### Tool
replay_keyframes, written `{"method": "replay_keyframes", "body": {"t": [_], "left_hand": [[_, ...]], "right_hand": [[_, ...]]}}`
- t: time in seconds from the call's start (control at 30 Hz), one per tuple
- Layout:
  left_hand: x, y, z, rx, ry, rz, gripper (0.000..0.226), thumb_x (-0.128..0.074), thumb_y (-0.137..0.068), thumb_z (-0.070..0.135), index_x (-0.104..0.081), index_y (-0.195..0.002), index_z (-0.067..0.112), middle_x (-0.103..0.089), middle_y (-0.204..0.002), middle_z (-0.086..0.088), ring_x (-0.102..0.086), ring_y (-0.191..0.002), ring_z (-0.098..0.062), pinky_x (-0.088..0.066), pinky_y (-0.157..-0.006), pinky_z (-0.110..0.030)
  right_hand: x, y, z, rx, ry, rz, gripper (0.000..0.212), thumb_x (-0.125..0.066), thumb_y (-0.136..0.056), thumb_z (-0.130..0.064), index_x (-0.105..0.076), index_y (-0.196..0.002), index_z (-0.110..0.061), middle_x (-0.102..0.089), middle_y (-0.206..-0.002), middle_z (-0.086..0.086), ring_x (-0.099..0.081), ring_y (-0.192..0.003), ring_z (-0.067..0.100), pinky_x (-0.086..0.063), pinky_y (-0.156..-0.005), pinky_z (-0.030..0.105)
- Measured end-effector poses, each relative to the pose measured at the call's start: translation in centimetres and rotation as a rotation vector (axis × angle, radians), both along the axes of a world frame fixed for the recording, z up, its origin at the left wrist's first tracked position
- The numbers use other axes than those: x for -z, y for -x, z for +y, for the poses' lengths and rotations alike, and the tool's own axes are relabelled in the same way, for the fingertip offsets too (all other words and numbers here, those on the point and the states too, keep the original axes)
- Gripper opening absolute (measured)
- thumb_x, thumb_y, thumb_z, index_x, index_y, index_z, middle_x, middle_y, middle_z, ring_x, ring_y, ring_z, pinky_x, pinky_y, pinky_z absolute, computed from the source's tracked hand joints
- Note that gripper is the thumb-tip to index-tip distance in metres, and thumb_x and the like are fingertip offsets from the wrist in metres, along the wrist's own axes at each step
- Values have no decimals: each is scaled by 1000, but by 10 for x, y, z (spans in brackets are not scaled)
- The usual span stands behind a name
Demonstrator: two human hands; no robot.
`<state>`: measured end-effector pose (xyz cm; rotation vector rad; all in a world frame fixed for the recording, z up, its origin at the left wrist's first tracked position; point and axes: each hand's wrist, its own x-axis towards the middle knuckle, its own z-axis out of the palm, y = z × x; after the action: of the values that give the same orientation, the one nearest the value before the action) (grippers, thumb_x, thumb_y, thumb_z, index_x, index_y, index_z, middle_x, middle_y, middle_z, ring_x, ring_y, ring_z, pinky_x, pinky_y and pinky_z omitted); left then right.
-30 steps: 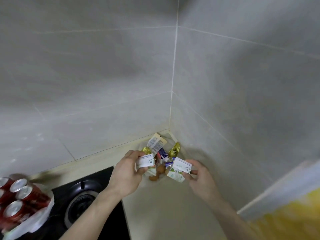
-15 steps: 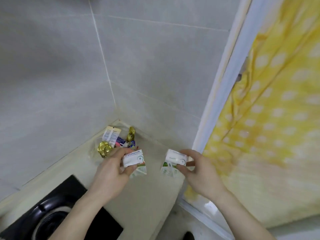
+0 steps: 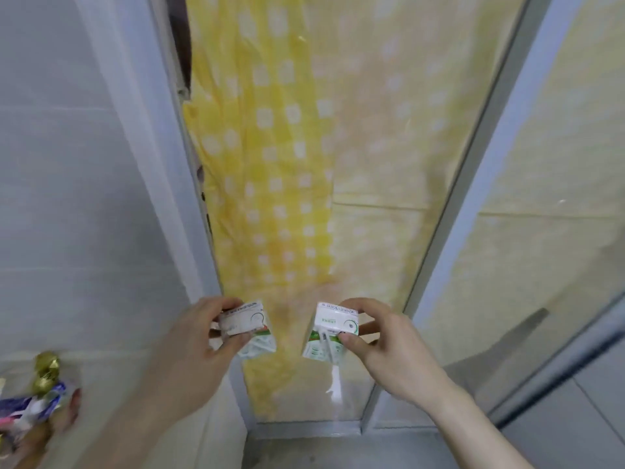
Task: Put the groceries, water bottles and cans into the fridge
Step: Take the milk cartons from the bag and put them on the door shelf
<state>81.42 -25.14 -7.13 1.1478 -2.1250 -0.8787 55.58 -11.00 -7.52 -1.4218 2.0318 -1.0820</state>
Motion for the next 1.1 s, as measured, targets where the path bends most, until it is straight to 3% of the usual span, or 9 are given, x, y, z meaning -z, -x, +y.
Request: {"method": "replay_keyframes", "body": {"t": [0.07,0.13,0.3,0.43,0.6,0.67,0.77,0.87,1.1], "left_hand": [[-6,40,6,72,-4,20,36,-78,-87,30,-60,-114,46,-60,-115,24,-63,-94,7,-55,-83,-28],[-8,88,12,142,-6,39,35,-78,-87,28,-60,-112,46,-61,-114,23,-64,-96,4,-51,-79,-17],[-14,208,39,329,1,84,38,-78,-86,16,-61,-107,43,-57,-112,34,-61,-99,7,-46,-73,-3],[-19,276,58,455,18,107,40,-78,-85,10,-63,-108,39,-60,-113,28,-62,-101,4,-48,-77,-5],[-20,363,91,660,3,98,37,-78,-86,14,-64,-109,39,-59,-113,31,-63,-98,9,-45,-75,-3],[-23,403,106,775,41,89,37,-78,-86,14,-64,-109,40,-61,-113,27,-64,-100,5,-46,-79,-4],[-32,459,129,941,48,96,36,-77,-87,15,-64,-110,39,-62,-113,24,-65,-102,1,-52,-86,-14],[-41,511,149,1077,44,132,33,-76,-88,20,-64,-114,37,-62,-112,23,-65,-103,-1,-54,-90,-24],[-70,603,191,1304,17,255,34,-75,-88,18,-65,-117,34,-61,-112,21,-64,-101,0,-55,-85,-17]], "right_hand": [[-6,30,19,46,-3,14,33,-71,-93,-29,-61,-122,-43,-62,-120,-32,-66,-98,-5,-55,-77,24],[-10,66,43,112,5,14,32,-71,-93,-28,-61,-118,-46,-63,-117,-34,-66,-97,-5,-56,-79,25],[-18,157,104,276,17,37,31,-72,-93,-28,-62,-117,-46,-62,-118,-34,-65,-97,-6,-51,-76,17],[-24,204,143,387,3,48,30,-72,-92,-31,-61,-118,-45,-65,-119,-30,-67,-97,-2,-55,-85,29],[-35,246,202,564,13,71,29,-73,-93,-29,-62,-113,-48,-67,-110,-32,-67,-94,-4,-53,-76,18],[-39,260,227,657,16,69,31,-73,-92,-31,-62,-117,-46,-68,-109,-31,-66,-95,-5,-55,-79,21],[-46,277,261,808,24,94,31,-72,-93,-32,-62,-120,-45,-67,-113,-31,-67,-96,-4,-57,-79,26],[-59,286,288,954,45,152,30,-73,-93,-29,-62,-116,-46,-63,-113,-35,-66,-95,-7,-51,-72,16],[-88,297,325,1280,66,302,33,-73,-93,-33,-61,-121,-45,-64,-115,-33,-66,-92,-6,-55,-76,27]]}}
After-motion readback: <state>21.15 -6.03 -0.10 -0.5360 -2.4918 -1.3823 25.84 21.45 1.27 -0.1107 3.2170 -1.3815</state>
